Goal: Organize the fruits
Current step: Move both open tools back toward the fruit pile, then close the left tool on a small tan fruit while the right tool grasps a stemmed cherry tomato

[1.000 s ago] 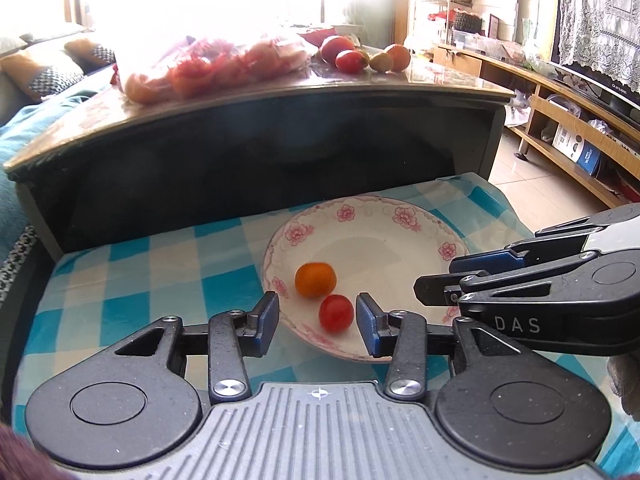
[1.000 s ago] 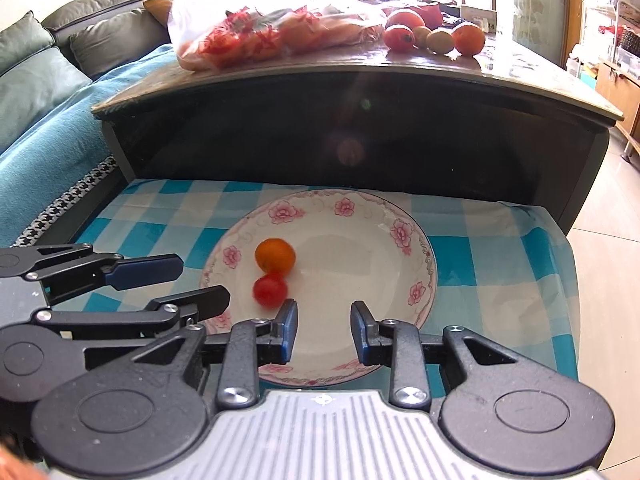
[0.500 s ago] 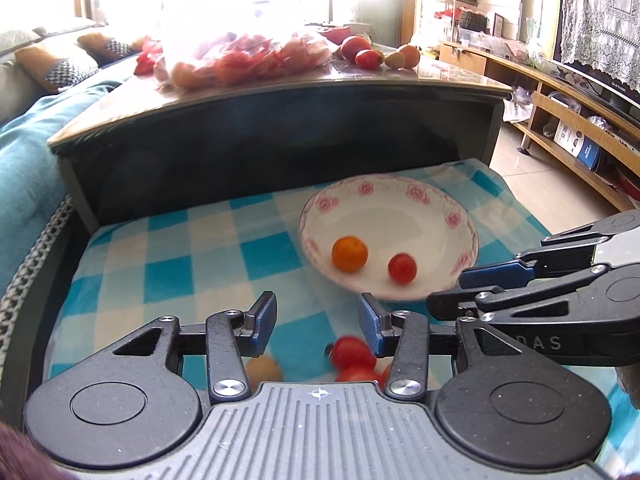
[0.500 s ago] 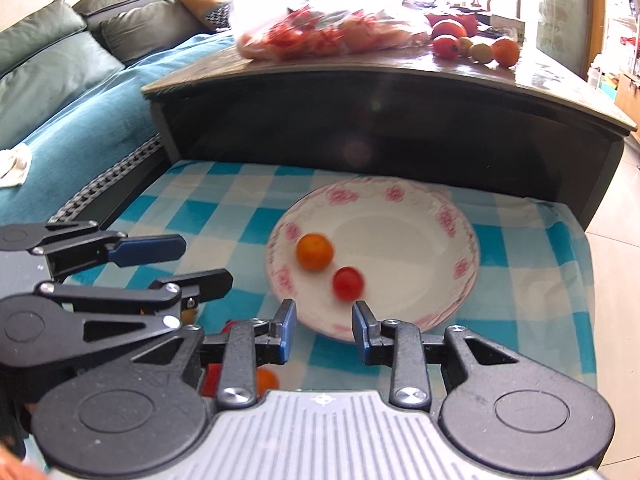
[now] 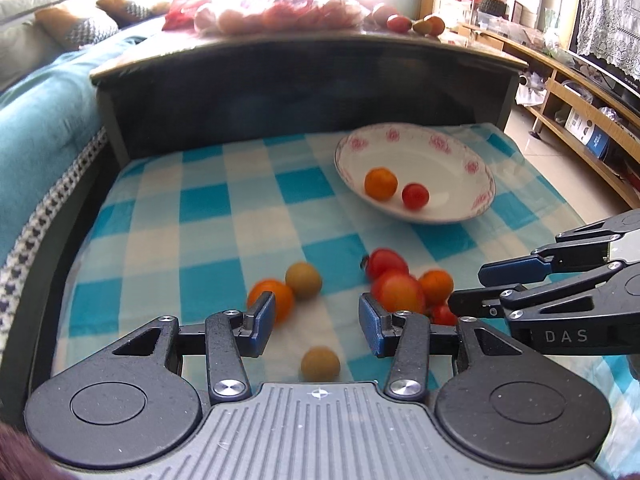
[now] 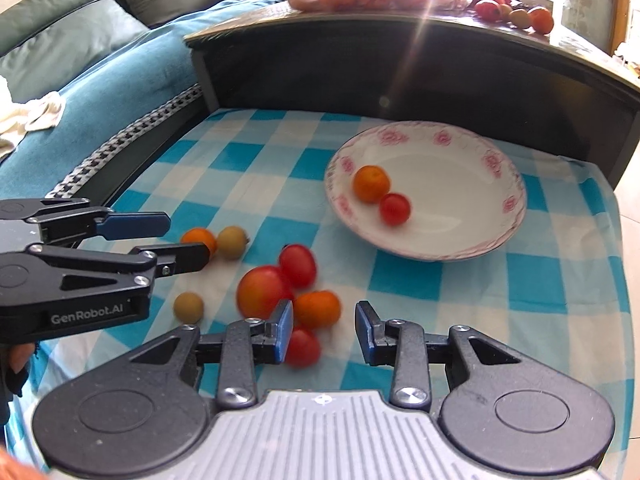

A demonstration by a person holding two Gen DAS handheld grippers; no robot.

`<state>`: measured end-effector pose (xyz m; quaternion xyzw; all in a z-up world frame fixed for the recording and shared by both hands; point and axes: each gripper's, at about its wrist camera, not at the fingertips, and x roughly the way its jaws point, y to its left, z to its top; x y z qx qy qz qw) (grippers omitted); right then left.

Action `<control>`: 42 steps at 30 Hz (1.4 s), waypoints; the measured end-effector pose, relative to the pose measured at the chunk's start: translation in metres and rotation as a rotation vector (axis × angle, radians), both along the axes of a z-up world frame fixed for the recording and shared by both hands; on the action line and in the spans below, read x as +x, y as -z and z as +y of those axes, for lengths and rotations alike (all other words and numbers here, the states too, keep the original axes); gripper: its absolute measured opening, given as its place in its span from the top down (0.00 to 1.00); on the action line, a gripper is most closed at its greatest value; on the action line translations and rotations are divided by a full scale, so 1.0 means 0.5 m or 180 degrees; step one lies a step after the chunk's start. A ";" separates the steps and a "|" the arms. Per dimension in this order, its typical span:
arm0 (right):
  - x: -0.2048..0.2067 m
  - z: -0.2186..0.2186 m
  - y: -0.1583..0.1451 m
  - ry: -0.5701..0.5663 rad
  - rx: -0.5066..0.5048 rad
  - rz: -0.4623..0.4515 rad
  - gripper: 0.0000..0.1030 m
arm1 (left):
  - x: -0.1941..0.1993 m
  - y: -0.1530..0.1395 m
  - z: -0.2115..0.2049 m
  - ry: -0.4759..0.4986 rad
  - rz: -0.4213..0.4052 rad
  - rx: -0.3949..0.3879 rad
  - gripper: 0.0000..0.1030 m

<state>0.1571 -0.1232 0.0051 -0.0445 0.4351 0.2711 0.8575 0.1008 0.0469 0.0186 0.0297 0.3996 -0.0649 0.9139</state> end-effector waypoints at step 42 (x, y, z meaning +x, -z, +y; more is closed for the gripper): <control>0.010 0.029 0.066 -0.0238 -0.0037 0.0165 0.54 | -0.007 0.085 -0.012 0.0198 0.0245 0.0015 0.64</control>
